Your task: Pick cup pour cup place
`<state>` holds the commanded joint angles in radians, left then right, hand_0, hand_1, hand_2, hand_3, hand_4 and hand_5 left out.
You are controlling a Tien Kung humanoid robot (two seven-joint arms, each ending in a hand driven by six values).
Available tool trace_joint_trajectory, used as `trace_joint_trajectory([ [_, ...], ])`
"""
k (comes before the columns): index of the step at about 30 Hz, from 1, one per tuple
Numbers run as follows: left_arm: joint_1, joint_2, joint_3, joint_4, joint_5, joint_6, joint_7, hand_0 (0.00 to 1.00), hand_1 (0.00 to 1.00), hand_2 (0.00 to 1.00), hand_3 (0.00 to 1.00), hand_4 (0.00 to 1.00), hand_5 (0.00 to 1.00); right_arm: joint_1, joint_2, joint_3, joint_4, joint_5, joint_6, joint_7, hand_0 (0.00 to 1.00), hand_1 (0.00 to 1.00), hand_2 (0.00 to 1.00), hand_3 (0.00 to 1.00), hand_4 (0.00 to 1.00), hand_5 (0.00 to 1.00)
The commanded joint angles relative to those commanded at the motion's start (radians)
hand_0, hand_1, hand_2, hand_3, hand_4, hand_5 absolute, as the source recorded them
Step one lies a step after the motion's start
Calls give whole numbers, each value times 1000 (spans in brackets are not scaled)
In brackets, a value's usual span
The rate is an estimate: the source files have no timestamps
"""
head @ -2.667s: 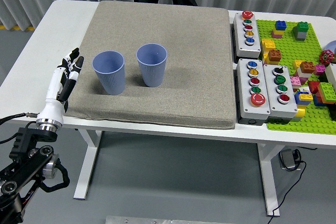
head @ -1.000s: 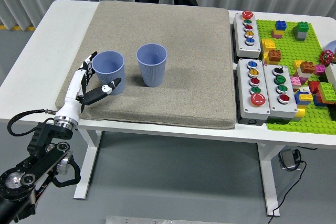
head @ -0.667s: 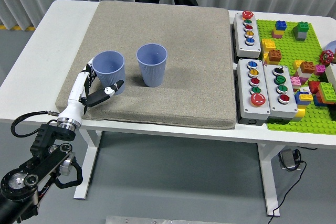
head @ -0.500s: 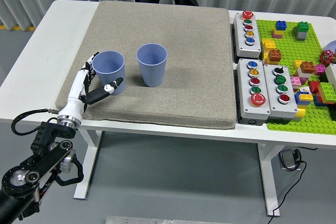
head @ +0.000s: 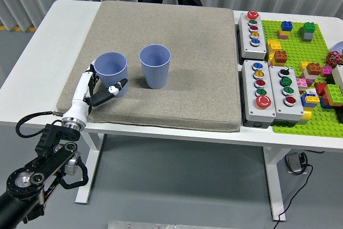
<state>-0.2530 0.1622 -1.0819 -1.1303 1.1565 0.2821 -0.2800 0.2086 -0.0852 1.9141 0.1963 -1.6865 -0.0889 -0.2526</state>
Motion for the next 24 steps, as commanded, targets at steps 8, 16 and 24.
trace_joint_trajectory([
  [8, -12, -5, 1, 7, 6, -1, 0, 793, 816, 998, 998, 899, 284, 2, -1, -1, 0, 2, 0, 1, 700, 639, 599, 596, 2, 289],
  [16, -19, -15, 7, 13, 3, 6, -7, 775, 750, 912, 986, 896, 275, 3, -1, 2, 0, 0, 0, 0, 700, 639, 599, 595, 2, 288],
  [24, -26, -21, 13, 26, -3, 18, -14, 763, 742, 872, 966, 896, 275, 4, -1, 0, 0, 5, -2, 1, 699, 639, 599, 594, 2, 285],
])
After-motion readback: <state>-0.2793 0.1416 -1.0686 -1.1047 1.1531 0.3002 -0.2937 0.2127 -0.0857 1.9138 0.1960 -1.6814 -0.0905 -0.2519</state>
